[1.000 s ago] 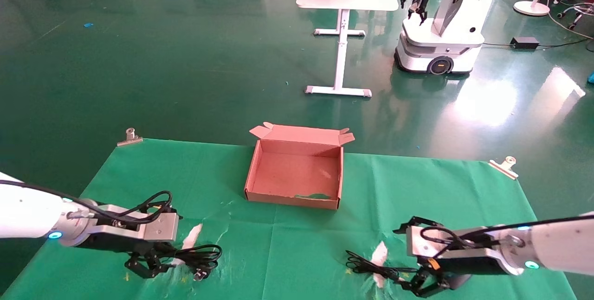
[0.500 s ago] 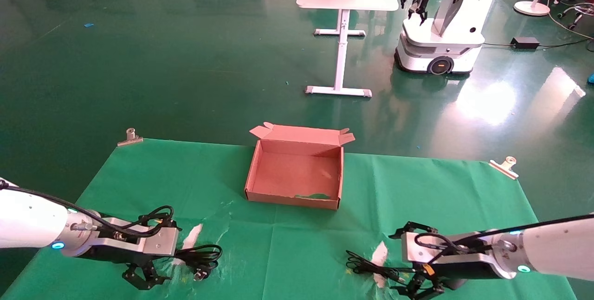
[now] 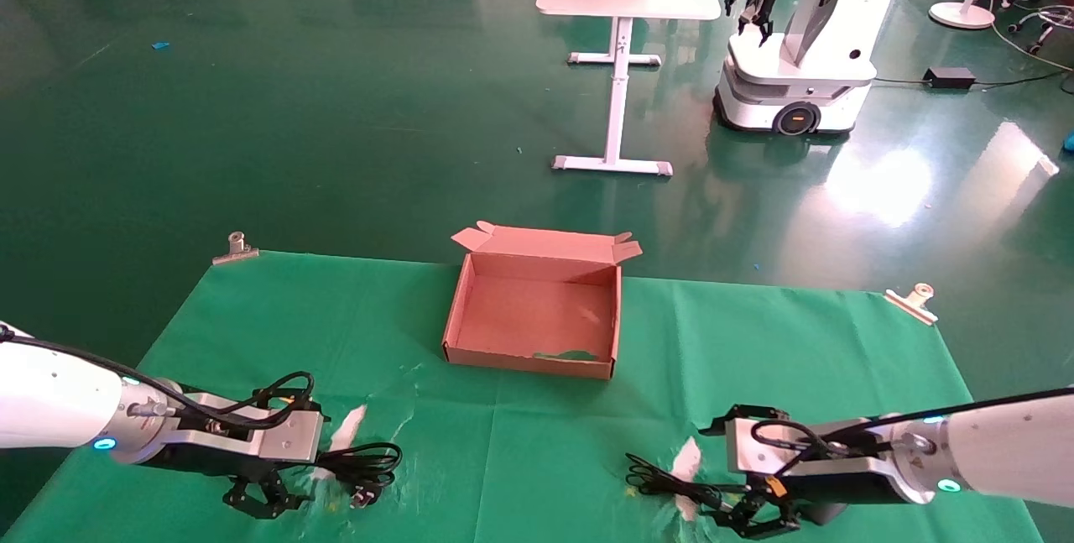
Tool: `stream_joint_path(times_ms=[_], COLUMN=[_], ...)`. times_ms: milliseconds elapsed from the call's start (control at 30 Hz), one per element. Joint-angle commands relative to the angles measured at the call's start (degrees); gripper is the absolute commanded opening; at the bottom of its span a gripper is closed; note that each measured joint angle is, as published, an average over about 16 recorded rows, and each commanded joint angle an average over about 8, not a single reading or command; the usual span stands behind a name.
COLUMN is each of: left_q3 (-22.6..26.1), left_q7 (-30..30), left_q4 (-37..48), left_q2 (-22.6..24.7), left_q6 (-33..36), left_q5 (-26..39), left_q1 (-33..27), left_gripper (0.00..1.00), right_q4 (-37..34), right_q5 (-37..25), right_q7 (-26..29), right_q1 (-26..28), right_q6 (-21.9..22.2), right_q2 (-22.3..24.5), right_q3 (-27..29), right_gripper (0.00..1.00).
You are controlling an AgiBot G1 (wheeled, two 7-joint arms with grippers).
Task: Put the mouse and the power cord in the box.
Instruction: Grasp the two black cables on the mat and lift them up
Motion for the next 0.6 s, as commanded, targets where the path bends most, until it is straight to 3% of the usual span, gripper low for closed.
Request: stream_joint_path(times_ms=[33,600], left_q3=[-0.05,-0.20], left_q7=[-0.08,-0.32], left_q4=[-0.15,-0.59], left_q2=[-0.07,-0.25], left_q6=[0.05,0.22], left_q5=[-0.09,-0.41], left_q1=[0.07,0.24], left_gripper=[0.00,0.00], right_q4=[0.15,0.60], right_q5=[0.03,0.11], right_q7=[0.06,0.18], right_q1=[-0.06,-0.24], right_q6=[0.00,0.03], right_q2=[0.05,0.18], right_q3=[0.01,0.07], right_gripper=[0.00,0.00])
